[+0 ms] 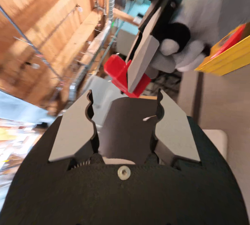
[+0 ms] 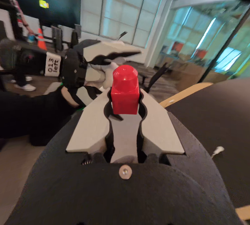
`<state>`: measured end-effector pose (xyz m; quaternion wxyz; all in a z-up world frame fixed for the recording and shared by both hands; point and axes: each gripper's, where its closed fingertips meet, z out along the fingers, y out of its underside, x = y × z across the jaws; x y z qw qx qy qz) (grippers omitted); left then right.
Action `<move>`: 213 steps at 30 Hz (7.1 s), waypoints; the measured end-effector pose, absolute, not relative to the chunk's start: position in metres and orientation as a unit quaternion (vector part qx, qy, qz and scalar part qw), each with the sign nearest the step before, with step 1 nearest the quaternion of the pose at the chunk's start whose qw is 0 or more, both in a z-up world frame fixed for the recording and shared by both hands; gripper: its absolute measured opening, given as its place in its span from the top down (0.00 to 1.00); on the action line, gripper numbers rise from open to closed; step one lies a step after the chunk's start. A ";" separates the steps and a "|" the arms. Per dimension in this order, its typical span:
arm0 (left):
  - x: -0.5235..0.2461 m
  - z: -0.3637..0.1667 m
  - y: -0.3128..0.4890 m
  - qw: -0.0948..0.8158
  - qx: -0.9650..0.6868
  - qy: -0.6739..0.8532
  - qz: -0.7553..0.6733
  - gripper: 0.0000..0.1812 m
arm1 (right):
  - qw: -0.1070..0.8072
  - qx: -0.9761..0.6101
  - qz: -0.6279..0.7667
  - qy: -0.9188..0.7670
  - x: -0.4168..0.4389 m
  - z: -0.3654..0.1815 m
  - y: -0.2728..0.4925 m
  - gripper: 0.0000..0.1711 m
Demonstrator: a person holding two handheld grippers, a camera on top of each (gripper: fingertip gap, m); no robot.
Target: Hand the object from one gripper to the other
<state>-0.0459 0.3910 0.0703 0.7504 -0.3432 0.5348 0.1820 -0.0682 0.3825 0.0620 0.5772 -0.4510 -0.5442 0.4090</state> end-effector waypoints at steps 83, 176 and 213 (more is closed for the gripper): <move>-0.019 0.038 0.407 0.708 -0.288 0.575 0.292 0.62 | 0.401 -0.501 0.480 -0.598 -0.065 0.007 0.369 0.81; -0.060 0.016 0.316 0.520 -0.451 0.645 -0.332 0.60 | 0.717 -0.146 -0.153 -0.664 -0.112 0.019 0.342 0.80; -0.063 0.063 0.396 0.719 -0.419 0.540 0.123 0.59 | 0.692 -0.415 0.268 -0.526 -0.060 0.076 0.387 0.59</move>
